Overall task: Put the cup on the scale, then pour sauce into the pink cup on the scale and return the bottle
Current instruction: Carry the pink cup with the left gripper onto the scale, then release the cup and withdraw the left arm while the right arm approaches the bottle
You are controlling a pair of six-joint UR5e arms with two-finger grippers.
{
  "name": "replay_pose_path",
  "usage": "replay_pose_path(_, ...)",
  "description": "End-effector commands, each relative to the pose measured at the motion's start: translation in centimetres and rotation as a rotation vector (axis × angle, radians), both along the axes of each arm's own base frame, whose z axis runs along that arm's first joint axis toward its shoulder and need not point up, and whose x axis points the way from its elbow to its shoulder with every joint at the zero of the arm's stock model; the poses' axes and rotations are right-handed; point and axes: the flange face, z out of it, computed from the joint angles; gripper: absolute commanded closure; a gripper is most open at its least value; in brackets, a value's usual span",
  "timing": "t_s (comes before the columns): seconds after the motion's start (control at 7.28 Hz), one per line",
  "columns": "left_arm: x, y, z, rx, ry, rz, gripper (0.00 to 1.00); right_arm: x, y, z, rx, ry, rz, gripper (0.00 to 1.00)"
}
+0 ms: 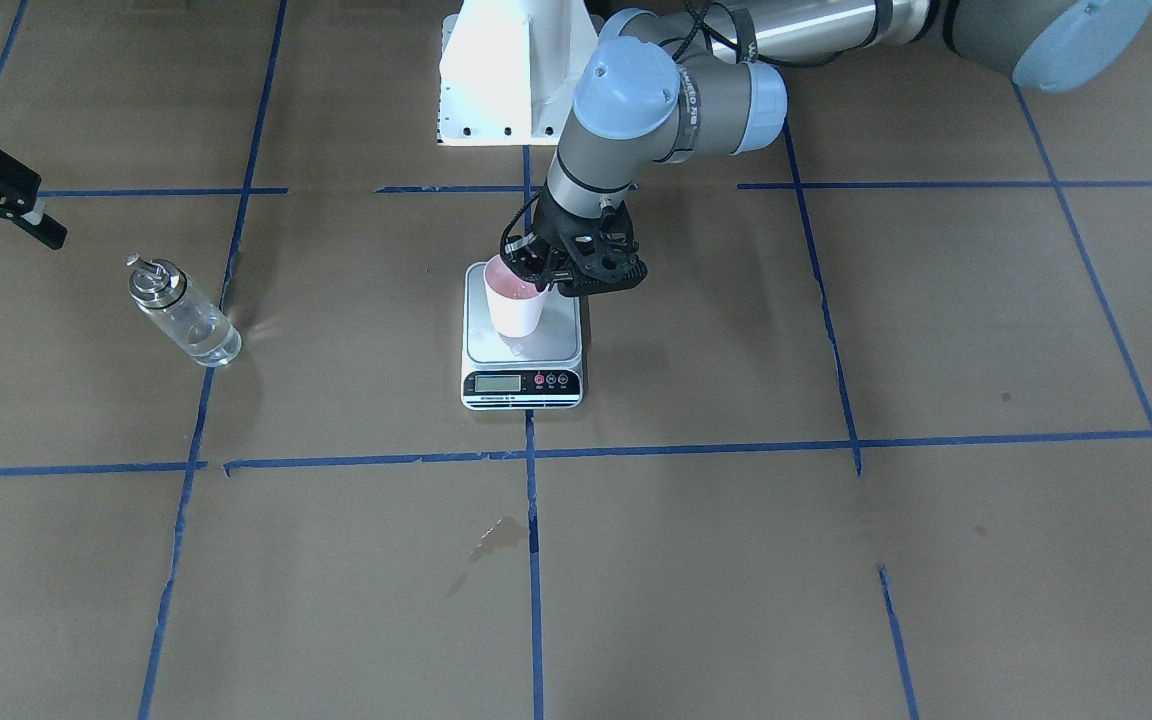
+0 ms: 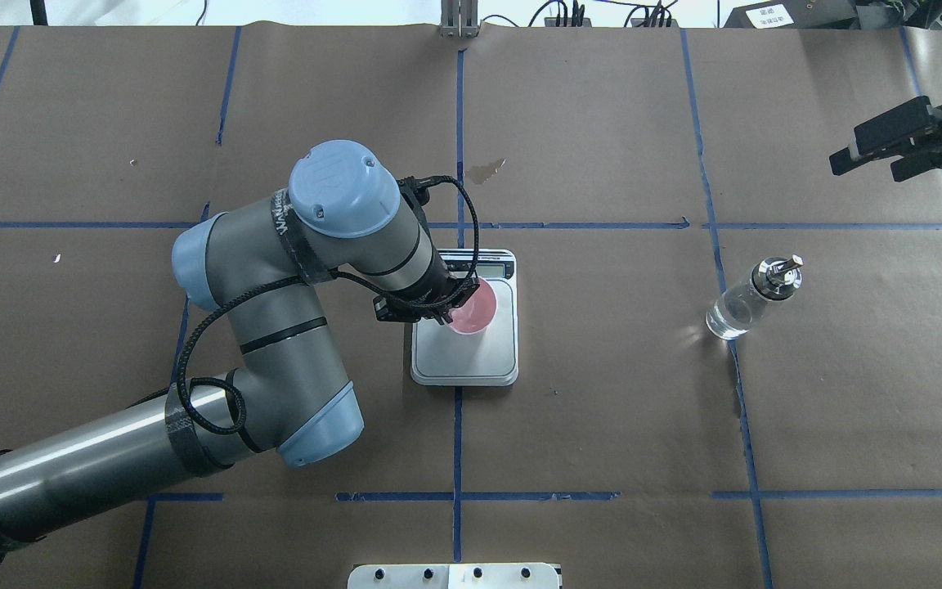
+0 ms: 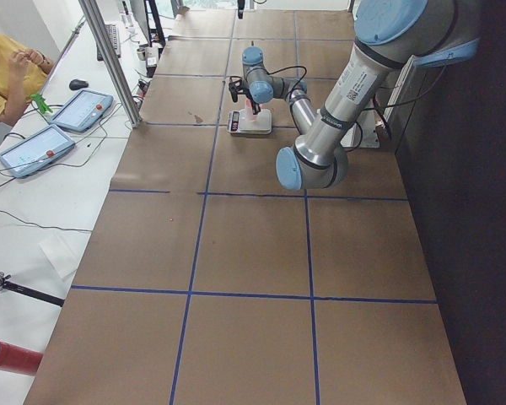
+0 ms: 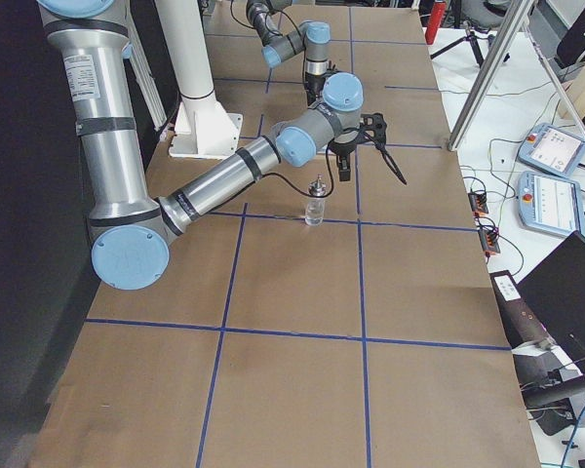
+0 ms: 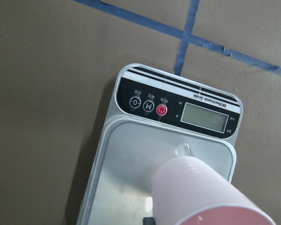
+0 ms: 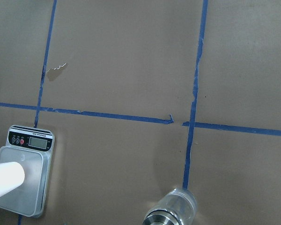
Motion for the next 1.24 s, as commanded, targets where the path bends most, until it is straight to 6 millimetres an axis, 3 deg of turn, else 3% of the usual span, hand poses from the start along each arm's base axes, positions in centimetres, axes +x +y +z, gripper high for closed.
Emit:
replay_pose_path(0.0, -0.1, 0.1, -0.1, -0.004, 0.001, 0.004, 0.59, -0.9, 0.9, 1.1, -0.025, 0.007, -0.020, 0.01)
replay_pose_path(0.14, -1.3, 0.8, -1.4, 0.016, 0.036, 0.007, 0.47, -2.1, 1.9, 1.6, -0.047, 0.011, -0.041, 0.00)
replay_pose_path(0.27, -2.7, 1.5, -3.2, 0.040, 0.075, 0.004, 0.26, -4.0, 3.2, 0.9, -0.036, 0.021, -0.066, 0.00)
replay_pose_path(0.41, -3.7, 1.8, -4.2, 0.056, 0.098, -0.002, 0.19, -4.8, 6.0, 1.4, -0.011, 0.071, -0.067, 0.00)
replay_pose_path(0.55, -4.3, 2.0, -4.6, 0.067, 0.110, -0.010, 0.18, -5.9, 7.8, 1.5, 0.023, 0.129, -0.051, 0.00)
replay_pose_path(0.82, -7.1, -0.8, -4.1, 0.075, 0.103, -0.067, 0.18, -6.4, 11.7, 1.5, 0.016, 0.156, -0.049, 0.00)
replay_pose_path(0.96, -9.7, -1.5, -2.5, 0.091, 0.096, -0.090, 0.17, -8.3, 13.3, 2.3, 0.007, 0.160, -0.005, 0.00)
replay_pose_path(1.1, -15.2, -3.8, -0.5, 0.163, 0.080, -0.132, 0.17, -9.9, 15.0, 3.8, 0.031, 0.190, 0.054, 0.00)
